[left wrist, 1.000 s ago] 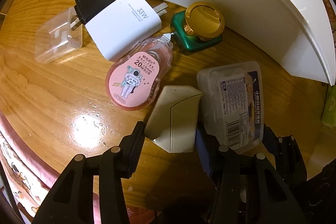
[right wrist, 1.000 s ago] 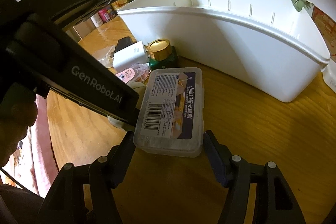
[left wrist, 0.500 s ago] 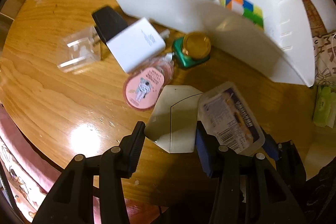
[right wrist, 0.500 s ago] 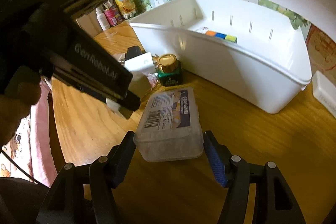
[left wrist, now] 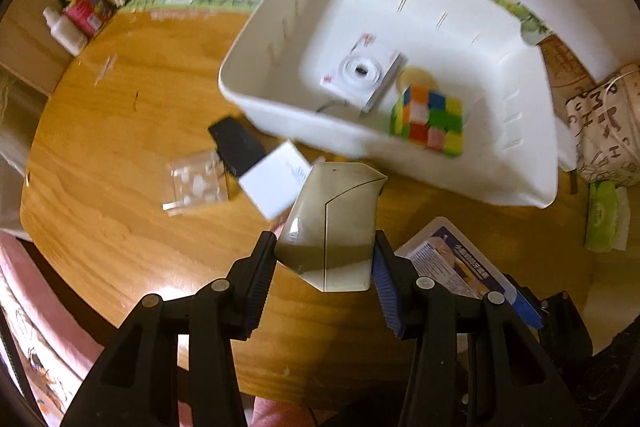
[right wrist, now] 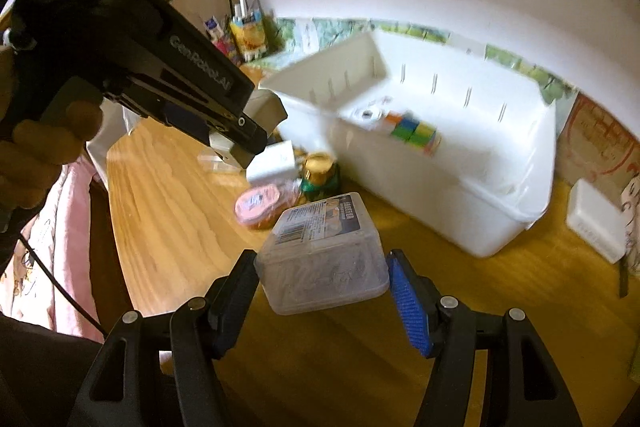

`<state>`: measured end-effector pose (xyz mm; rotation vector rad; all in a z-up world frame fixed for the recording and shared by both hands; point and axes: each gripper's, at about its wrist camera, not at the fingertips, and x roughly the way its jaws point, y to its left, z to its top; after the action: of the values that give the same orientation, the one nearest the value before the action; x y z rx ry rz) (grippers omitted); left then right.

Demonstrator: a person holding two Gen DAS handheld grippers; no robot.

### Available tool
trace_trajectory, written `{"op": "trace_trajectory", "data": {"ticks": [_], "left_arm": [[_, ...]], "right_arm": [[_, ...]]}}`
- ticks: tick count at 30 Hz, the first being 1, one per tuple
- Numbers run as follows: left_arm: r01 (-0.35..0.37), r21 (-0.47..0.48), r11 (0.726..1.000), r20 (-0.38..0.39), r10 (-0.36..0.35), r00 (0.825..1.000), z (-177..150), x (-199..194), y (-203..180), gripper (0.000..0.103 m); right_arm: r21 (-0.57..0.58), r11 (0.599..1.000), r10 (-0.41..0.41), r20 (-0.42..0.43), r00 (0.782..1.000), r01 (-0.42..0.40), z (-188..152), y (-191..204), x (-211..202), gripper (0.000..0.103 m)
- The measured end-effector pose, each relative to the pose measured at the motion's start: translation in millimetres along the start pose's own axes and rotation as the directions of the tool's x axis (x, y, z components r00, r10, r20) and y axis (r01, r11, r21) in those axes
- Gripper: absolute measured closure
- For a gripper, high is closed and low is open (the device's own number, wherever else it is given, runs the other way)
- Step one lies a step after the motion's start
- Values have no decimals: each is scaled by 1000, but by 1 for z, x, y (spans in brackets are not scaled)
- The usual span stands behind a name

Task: Organize rigid objects
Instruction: 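Carry the clear box and beige piece into the white bin and open both grippers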

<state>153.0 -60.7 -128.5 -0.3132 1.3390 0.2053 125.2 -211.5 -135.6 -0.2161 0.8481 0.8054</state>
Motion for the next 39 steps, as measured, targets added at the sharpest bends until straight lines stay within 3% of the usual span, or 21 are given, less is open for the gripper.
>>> {"op": "trace_trajectory", "data": {"ticks": [9, 14, 22, 26, 31, 36, 39], "left_arm": [[29, 62, 998, 95, -34, 995, 33, -20, -8, 52], [78, 95, 992, 192, -95, 977, 51, -35, -12, 52], [166, 160, 973, 357, -214, 909, 71, -46, -16, 52], [165, 205, 965, 432, -241, 869, 77, -42, -22, 52], [105, 239, 965, 525, -219, 822, 78, -37, -31, 52], [111, 257, 960, 547, -239, 802, 81, -35, -31, 52], [141, 264, 954, 567, -272, 778, 79, -41, -30, 52]], "right_arm": [[-4, 998, -57, 104, 993, 57, 36, -11, -33, 37], [43, 994, -110, 152, 982, 104, 53, -25, -42, 37], [134, 981, -167, 188, 968, 143, 62, -48, -31, 37], [172, 972, -190, 183, 965, 159, 61, -59, -22, 37], [223, 961, -206, 171, 963, 166, 59, -69, -10, 37], [256, 952, -209, 153, 966, 166, 61, -79, 1, 37], [281, 945, -212, 137, 968, 167, 60, -84, 7, 37]]}}
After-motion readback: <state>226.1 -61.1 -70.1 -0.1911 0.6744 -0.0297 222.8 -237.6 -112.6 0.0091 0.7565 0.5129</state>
